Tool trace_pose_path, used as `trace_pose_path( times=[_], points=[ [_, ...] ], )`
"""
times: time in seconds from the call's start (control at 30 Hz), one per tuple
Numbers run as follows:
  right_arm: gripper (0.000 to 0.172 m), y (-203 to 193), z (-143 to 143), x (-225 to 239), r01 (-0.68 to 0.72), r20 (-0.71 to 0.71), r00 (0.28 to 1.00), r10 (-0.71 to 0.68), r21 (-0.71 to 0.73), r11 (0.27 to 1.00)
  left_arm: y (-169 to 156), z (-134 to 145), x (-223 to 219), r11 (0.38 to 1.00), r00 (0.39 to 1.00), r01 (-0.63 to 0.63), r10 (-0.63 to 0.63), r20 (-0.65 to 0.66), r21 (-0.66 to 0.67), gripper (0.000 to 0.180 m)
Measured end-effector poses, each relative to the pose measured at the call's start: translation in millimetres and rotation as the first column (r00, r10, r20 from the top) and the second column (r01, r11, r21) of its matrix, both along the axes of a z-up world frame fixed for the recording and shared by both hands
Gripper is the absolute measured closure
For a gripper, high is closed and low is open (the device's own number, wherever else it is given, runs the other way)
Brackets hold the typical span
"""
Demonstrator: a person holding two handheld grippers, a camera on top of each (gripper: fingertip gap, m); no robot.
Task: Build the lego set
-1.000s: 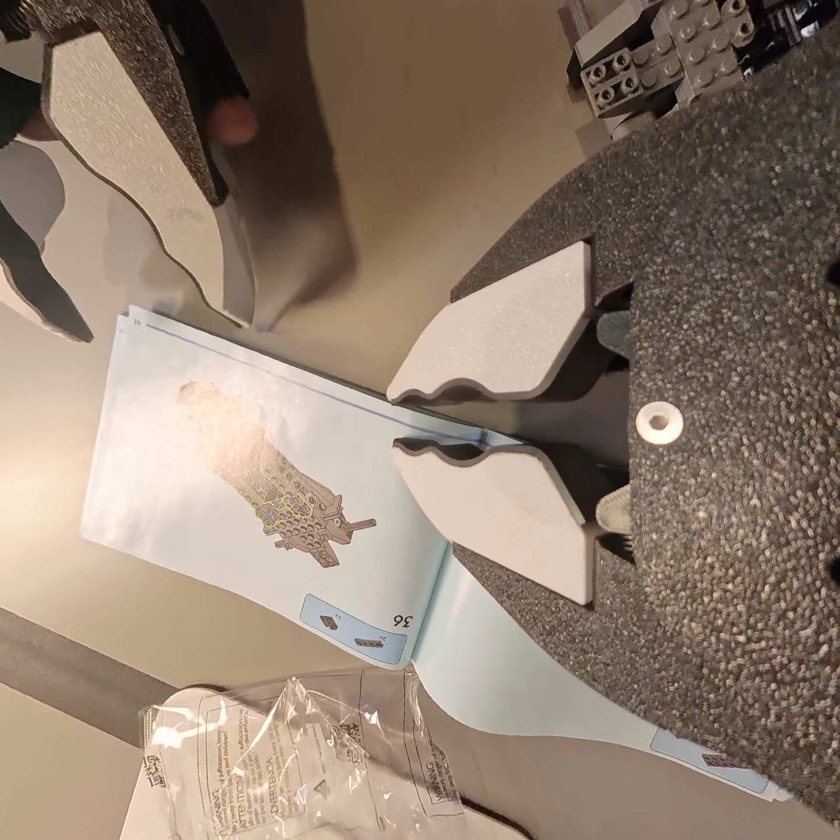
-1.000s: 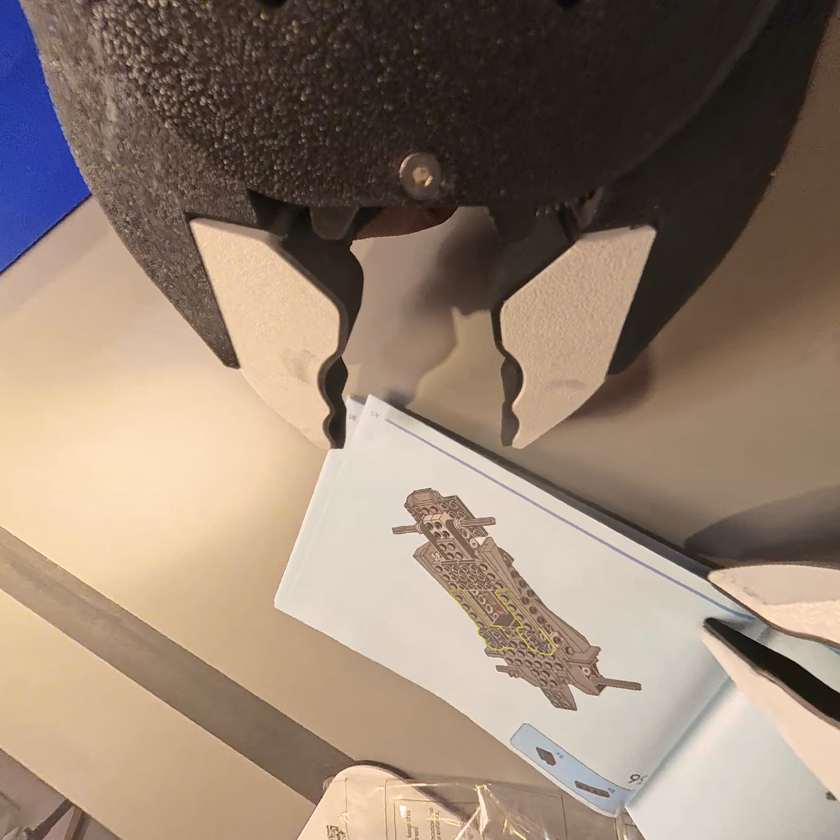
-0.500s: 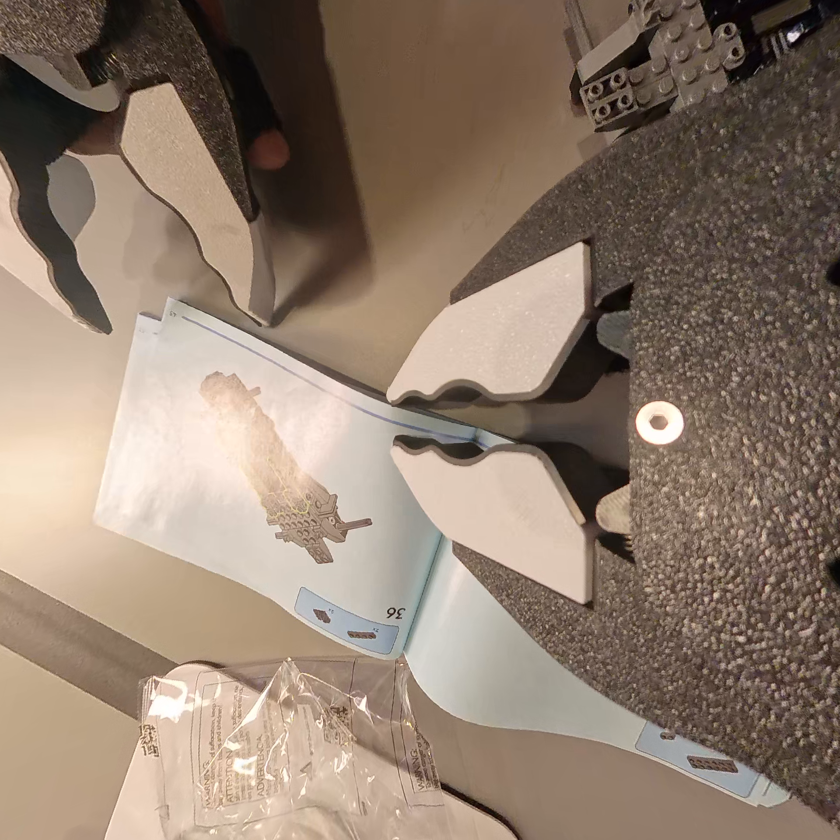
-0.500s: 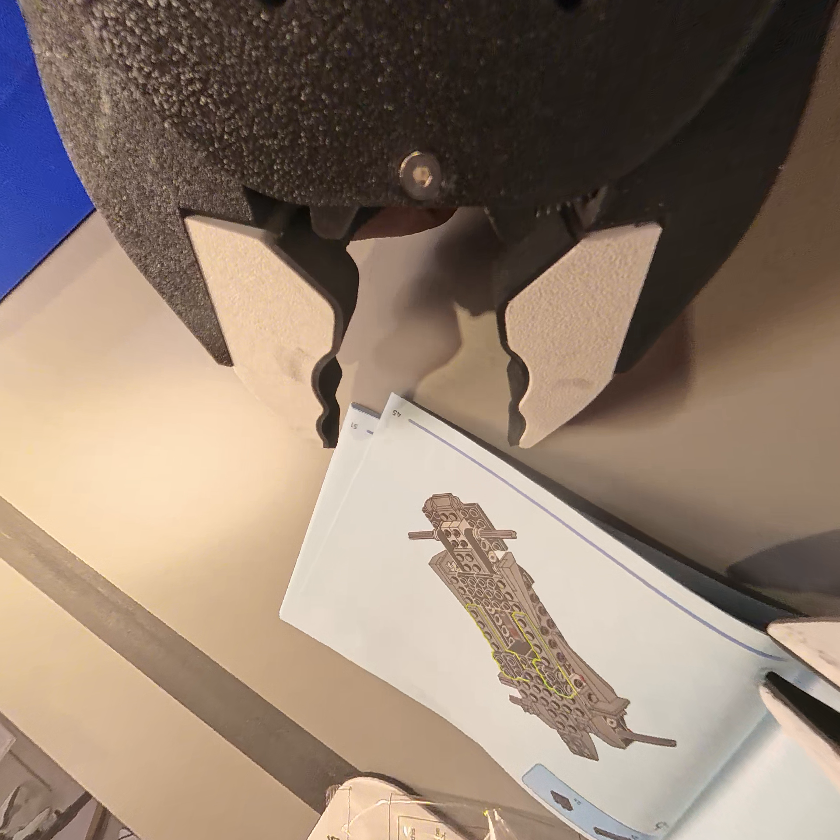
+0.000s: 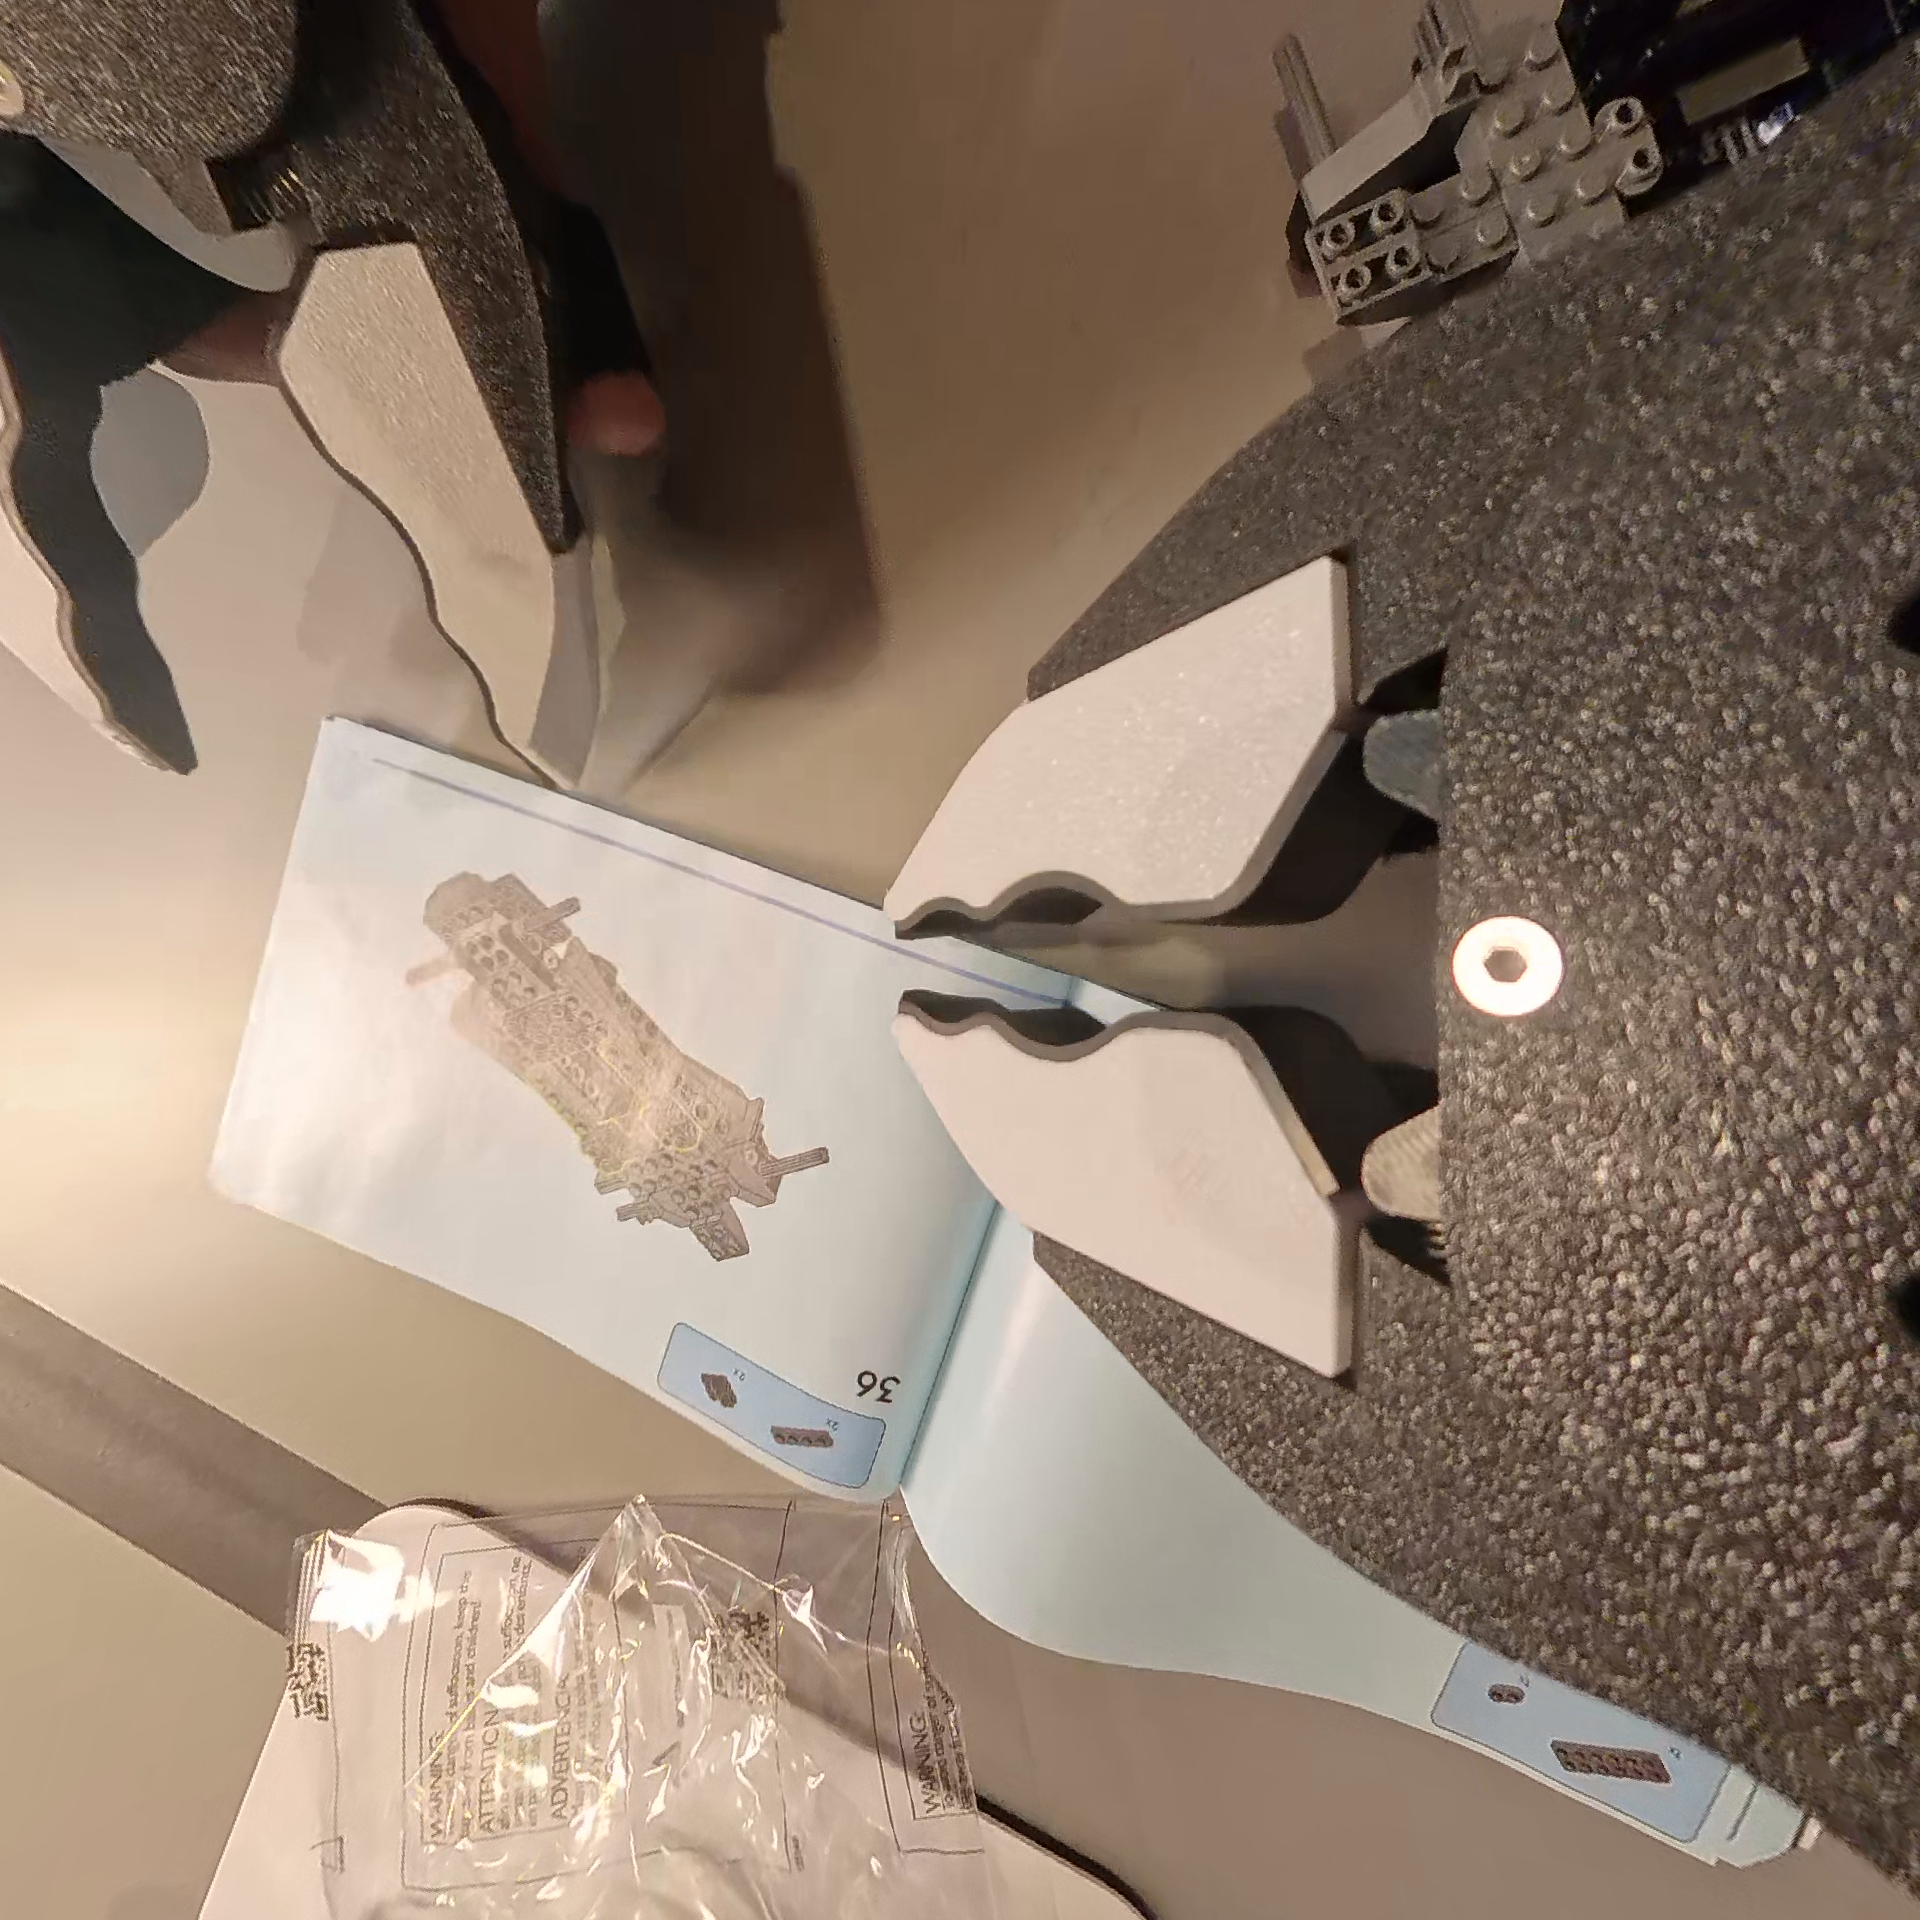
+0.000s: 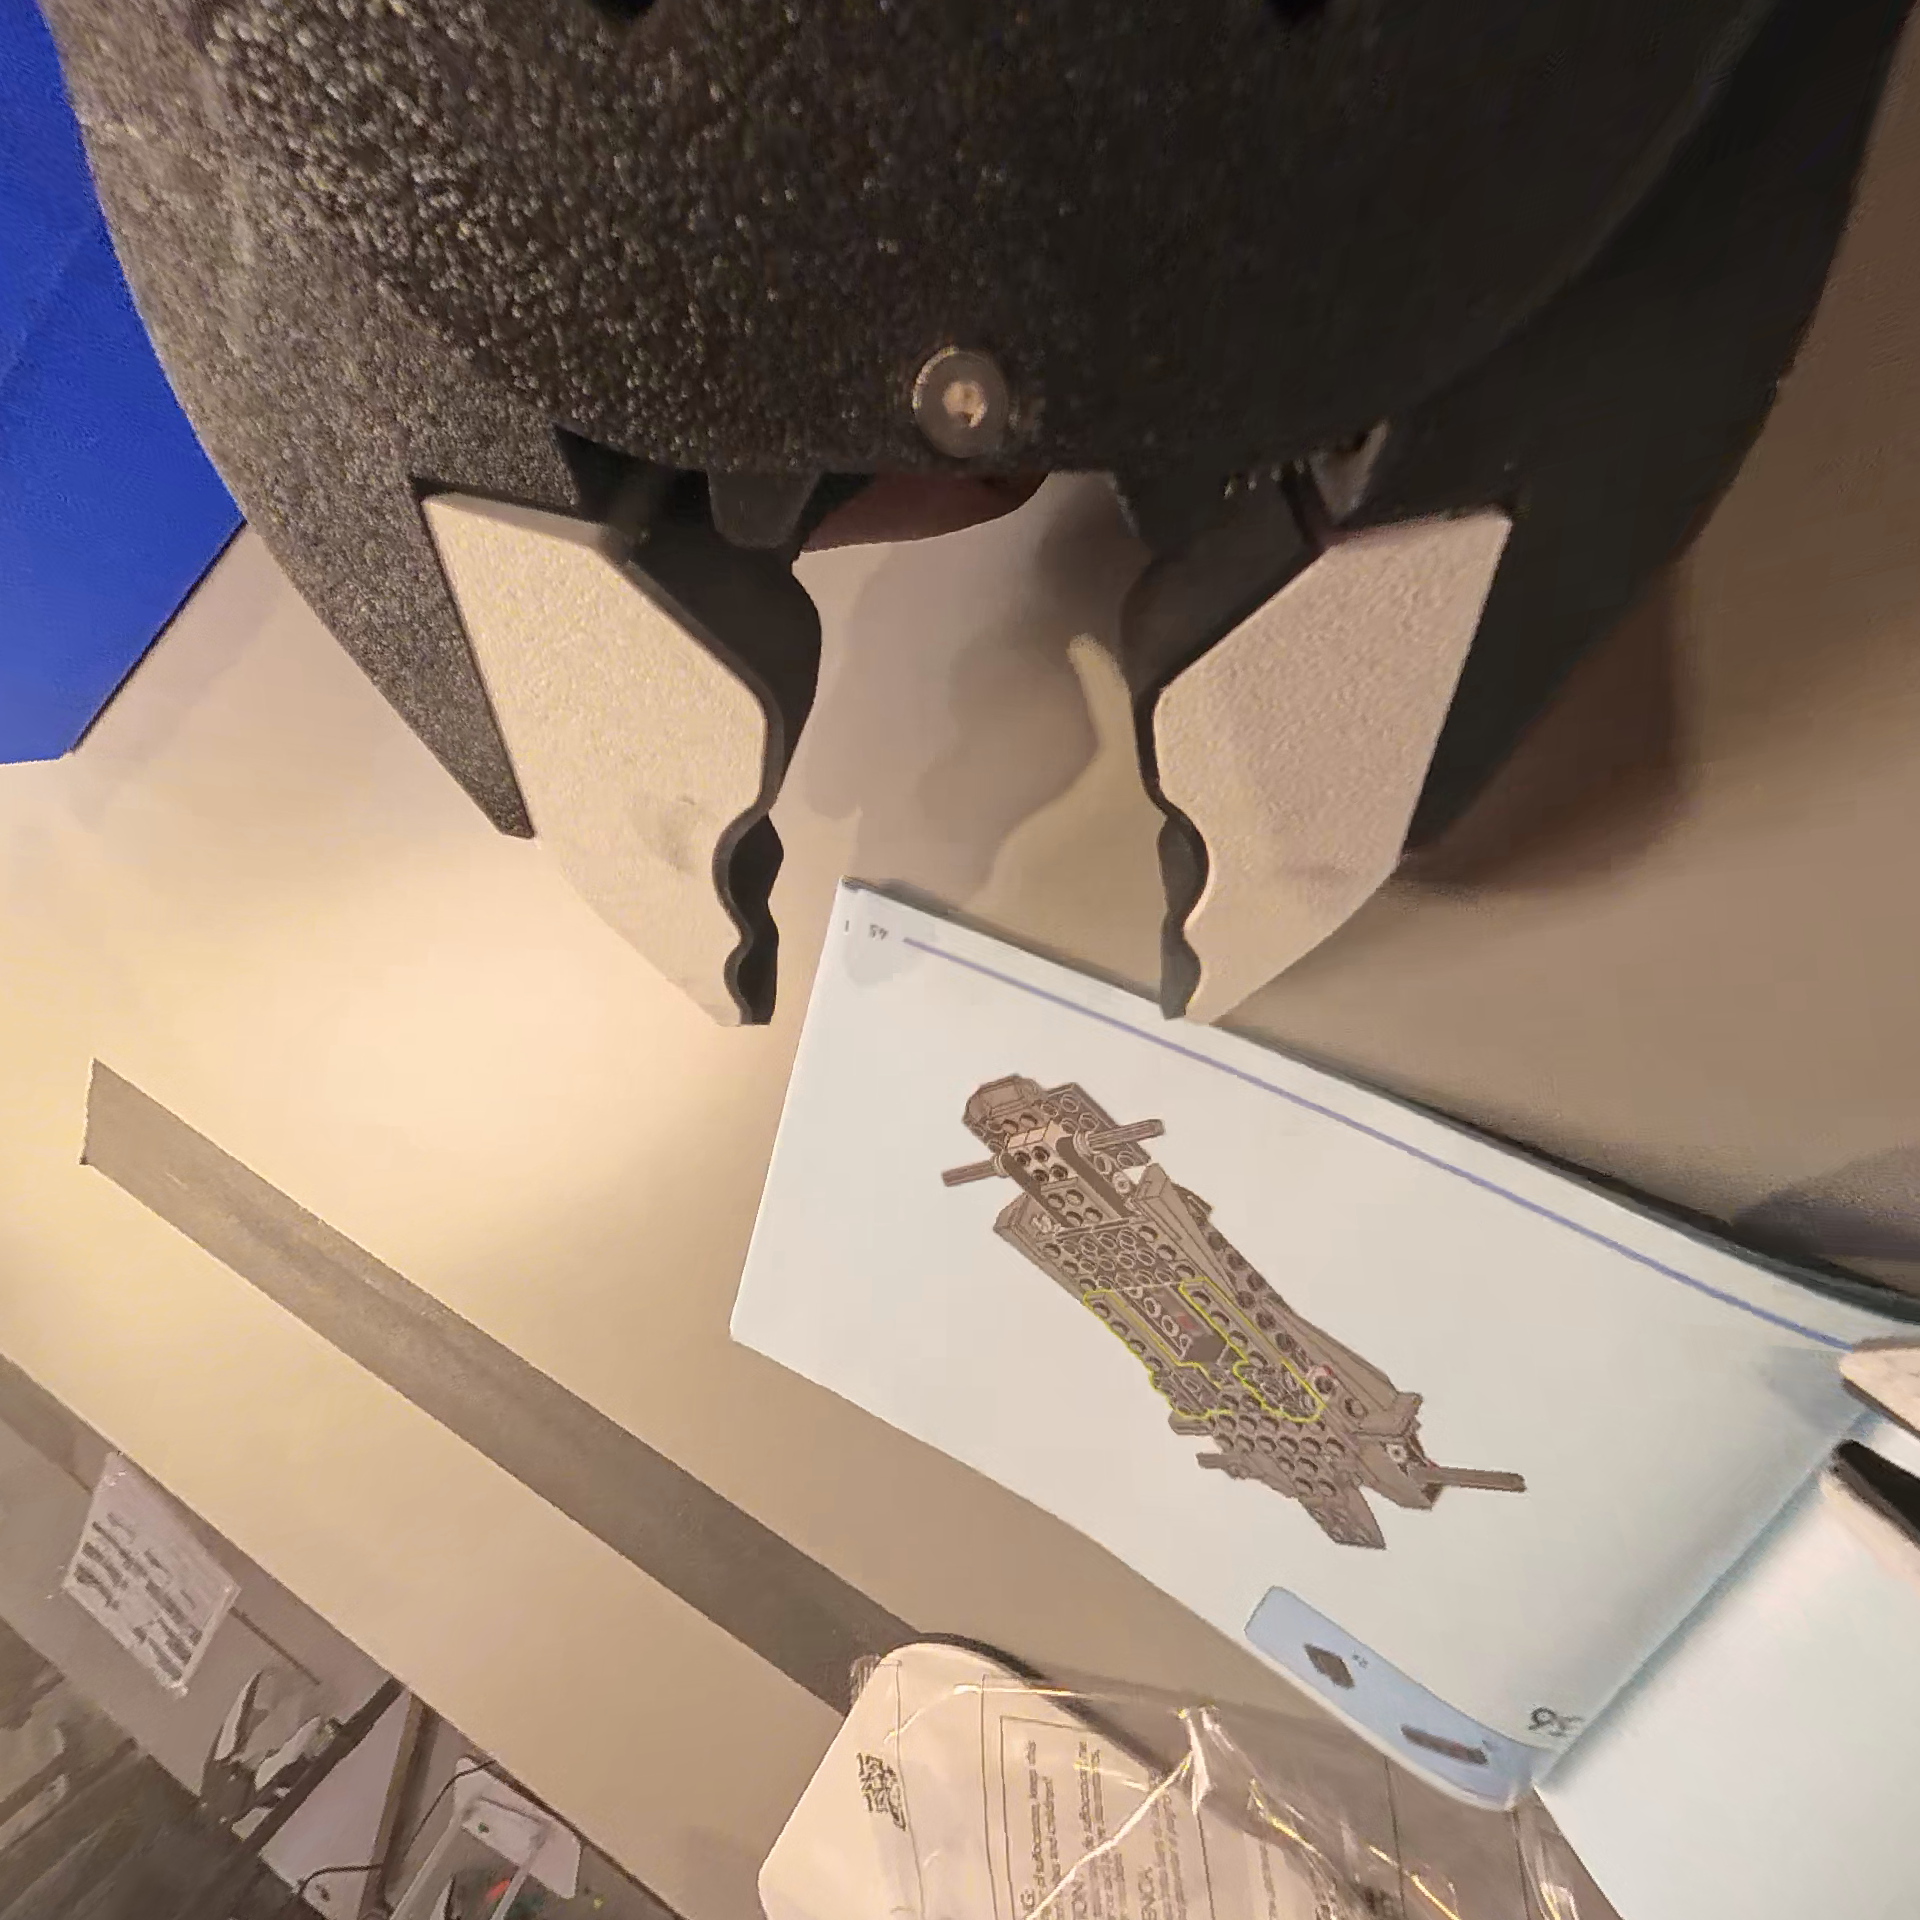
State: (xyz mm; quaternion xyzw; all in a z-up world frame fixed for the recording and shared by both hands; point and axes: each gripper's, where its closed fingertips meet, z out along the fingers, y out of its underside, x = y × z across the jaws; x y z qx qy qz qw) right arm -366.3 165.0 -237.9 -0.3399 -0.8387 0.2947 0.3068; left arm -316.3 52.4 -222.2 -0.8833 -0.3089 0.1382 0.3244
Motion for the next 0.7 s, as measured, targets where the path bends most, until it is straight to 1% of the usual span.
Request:
trace_pose_path(
  times=[0.03,0.13,0.23,0.33,0.57,0.7],
  points=[
    [0.100,0,0,0,0.003,0.000,1.000,-0.003,-0.006,1.000,0,-1,1,1.000,1.000,0.004,-0.004,0.004,0.000,0.168],
    [0.100,1,1,-1,0.004,-0.005,1.000,-0.004,-0.001,1.000,3,-5,2,1.000,1.000,0.018,-0.018,0.004,-0.014,0.158],
    [0.101,1,1,-1,0.004,-0.005,1.000,-0.004,-0.004,1.000,10,-9,-1,0.999,0.999,0.025,-0.026,-0.038,-0.040,0.148],
    [0.101,1,3,-1,0.006,-0.007,1.000,-0.006,-0.014,1.000,18,-15,-4,0.996,0.997,0.036,-0.041,-0.065,-0.080,0.143],
    [0.101,2,7,0,0.007,-0.011,1.000,-0.007,-0.023,1.000,17,-29,-9,0.984,0.994,0.028,-0.046,-0.102,-0.178,0.146],
    [0.101,5,5,-1,0.009,-0.003,1.000,-0.009,-0.023,1.000,15,-30,-9,0.983,0.994,0.025,-0.044,-0.101,-0.183,0.160]
  ],
)
